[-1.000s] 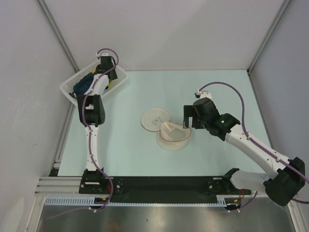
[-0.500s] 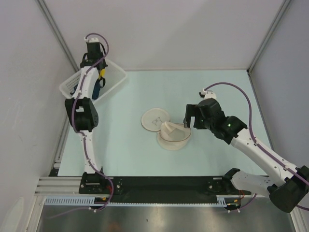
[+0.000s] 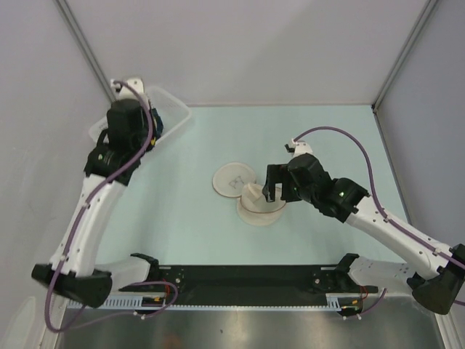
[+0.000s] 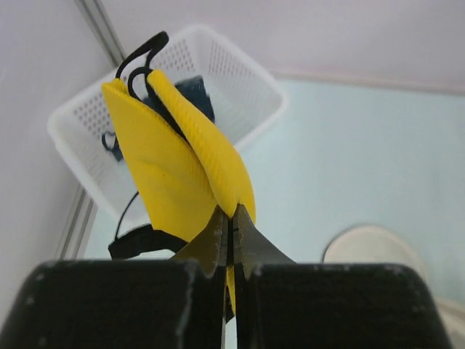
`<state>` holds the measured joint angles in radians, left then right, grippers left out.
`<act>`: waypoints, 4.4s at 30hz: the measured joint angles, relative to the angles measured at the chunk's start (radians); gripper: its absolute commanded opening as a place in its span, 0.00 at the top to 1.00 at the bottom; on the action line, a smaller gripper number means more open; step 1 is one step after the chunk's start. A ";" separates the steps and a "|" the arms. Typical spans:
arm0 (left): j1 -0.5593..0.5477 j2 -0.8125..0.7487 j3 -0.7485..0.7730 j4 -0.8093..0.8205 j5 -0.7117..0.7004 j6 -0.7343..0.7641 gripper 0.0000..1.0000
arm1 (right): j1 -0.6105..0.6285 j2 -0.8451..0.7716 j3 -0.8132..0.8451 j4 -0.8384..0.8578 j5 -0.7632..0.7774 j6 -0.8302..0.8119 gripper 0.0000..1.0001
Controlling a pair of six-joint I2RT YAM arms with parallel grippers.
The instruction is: Place the bra in the laundry bag and zip it closed
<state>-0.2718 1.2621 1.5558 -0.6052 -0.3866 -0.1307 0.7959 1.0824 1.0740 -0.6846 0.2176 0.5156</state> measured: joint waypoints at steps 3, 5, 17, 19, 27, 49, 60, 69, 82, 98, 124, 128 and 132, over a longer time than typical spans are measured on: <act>-0.056 -0.167 -0.185 -0.040 -0.032 -0.026 1.00 | 0.045 0.000 0.000 -0.002 -0.005 0.017 0.01; -0.111 -0.277 -0.322 -0.088 -0.055 -0.069 1.00 | 0.068 0.000 0.000 -0.002 -0.009 0.032 0.01; -0.674 -0.198 -0.712 -0.409 -0.152 -0.613 0.34 | 0.126 0.045 -0.018 0.062 -0.051 0.091 0.01; -0.678 -0.192 -0.713 -0.430 -0.143 -0.657 0.18 | 0.130 0.058 -0.031 0.084 -0.068 0.098 0.01; -0.669 -0.414 -0.673 -0.391 -0.092 -0.691 0.33 | 0.143 0.151 -0.048 0.177 -0.150 0.125 0.04; -0.540 0.002 -0.741 -0.085 0.007 -0.546 0.54 | 0.318 0.355 -0.241 0.731 -0.211 0.376 0.56; -0.537 0.013 -0.806 -0.043 0.014 -0.549 0.68 | 0.348 0.508 -0.293 0.943 -0.225 0.459 0.57; -0.531 -0.034 -0.819 -0.036 0.030 -0.544 0.91 | 0.344 0.598 -0.293 1.047 -0.268 0.498 0.57; -0.530 -0.182 -0.841 -0.087 0.103 -0.549 1.00 | 0.307 0.728 -0.291 1.167 -0.333 0.550 0.95; -0.539 -0.200 -0.896 -0.047 0.263 -0.559 0.97 | 0.295 0.753 -0.290 1.237 -0.370 0.583 0.82; -0.535 -0.591 -0.674 -0.268 0.147 -0.542 0.24 | 0.359 0.571 -0.215 0.913 -0.352 0.407 0.00; -0.534 -0.651 -0.662 -0.302 0.123 -0.544 0.24 | 0.354 0.679 -0.143 0.929 -0.357 0.406 0.07; -0.533 -0.686 -0.635 -0.327 0.106 -0.544 0.24 | 0.343 0.761 -0.131 0.964 -0.365 0.415 0.34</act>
<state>-0.8051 0.5766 0.9207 -0.9321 -0.2806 -0.6746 1.1385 1.8435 0.9432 0.2798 -0.1471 0.9310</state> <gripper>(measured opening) 0.757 0.857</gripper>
